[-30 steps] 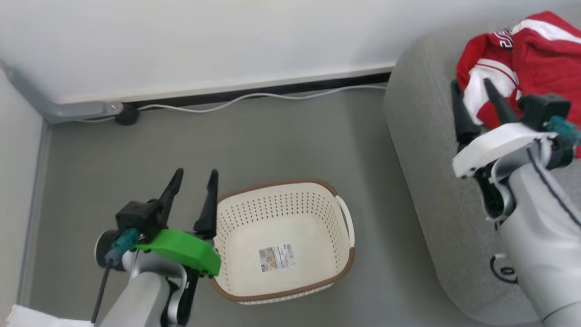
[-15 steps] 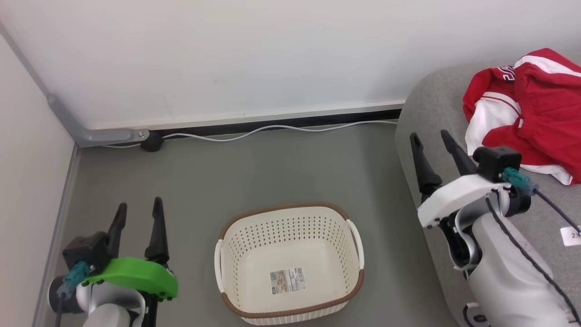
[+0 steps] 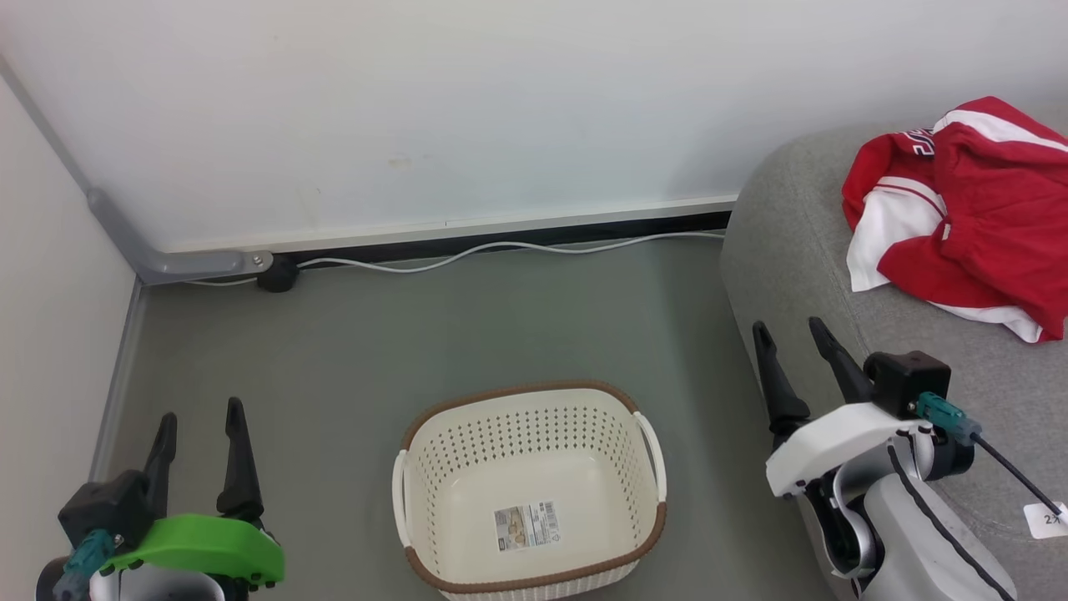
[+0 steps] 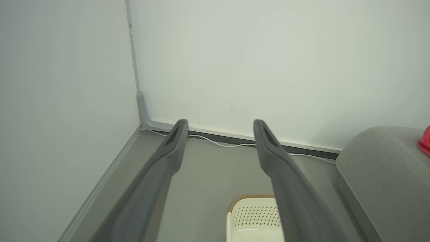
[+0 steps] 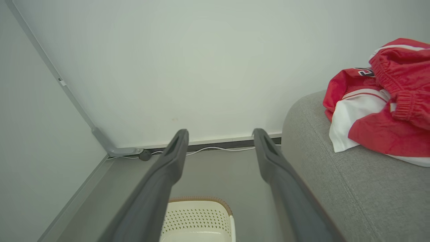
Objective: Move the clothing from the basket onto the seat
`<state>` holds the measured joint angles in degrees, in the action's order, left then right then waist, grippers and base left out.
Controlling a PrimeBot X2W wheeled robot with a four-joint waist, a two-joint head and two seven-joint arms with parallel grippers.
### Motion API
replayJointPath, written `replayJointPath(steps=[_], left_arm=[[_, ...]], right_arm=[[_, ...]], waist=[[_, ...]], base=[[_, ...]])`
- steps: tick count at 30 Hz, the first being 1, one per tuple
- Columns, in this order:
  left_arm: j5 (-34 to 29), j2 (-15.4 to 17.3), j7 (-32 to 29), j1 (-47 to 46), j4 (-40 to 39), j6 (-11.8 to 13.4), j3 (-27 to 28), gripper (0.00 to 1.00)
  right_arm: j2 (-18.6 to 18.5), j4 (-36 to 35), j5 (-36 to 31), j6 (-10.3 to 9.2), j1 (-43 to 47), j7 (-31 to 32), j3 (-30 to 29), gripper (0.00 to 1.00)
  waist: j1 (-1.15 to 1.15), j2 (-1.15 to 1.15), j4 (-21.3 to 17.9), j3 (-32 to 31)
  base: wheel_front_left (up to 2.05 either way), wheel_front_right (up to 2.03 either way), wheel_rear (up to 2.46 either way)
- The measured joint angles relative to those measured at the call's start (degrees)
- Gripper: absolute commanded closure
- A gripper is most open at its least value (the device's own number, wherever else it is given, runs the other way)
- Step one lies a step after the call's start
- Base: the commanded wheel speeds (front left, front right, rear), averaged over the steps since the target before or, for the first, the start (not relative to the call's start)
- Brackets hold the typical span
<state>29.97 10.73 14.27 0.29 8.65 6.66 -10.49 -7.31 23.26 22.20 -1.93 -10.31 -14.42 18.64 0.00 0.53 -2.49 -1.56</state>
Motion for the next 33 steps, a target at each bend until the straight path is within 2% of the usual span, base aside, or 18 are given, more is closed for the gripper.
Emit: replayJointPath(steps=[11, 33], left_arm=[[-2.63, 0.03, 0.00, 3.24, -2.22, 0.18, 1.67, 0.00], [-6.66, 0.02, 0.00, 6.59, -3.69, 0.18, 2.92, 0.00]], right_arm=[[-0.08, -4.46, -0.66, -1.65, 3.93, 0.00, -0.54, 0.00], [-0.60, -9.73, -1.22, -2.77, 8.60, -0.01, -0.92, 0.00]], waist=[[0.00, 0.00, -0.23, -0.41], [0.00, 0.00, 0.07, -1.26]], base=[[0.00, 0.00, 0.00], [0.00, 0.00, 0.00]])
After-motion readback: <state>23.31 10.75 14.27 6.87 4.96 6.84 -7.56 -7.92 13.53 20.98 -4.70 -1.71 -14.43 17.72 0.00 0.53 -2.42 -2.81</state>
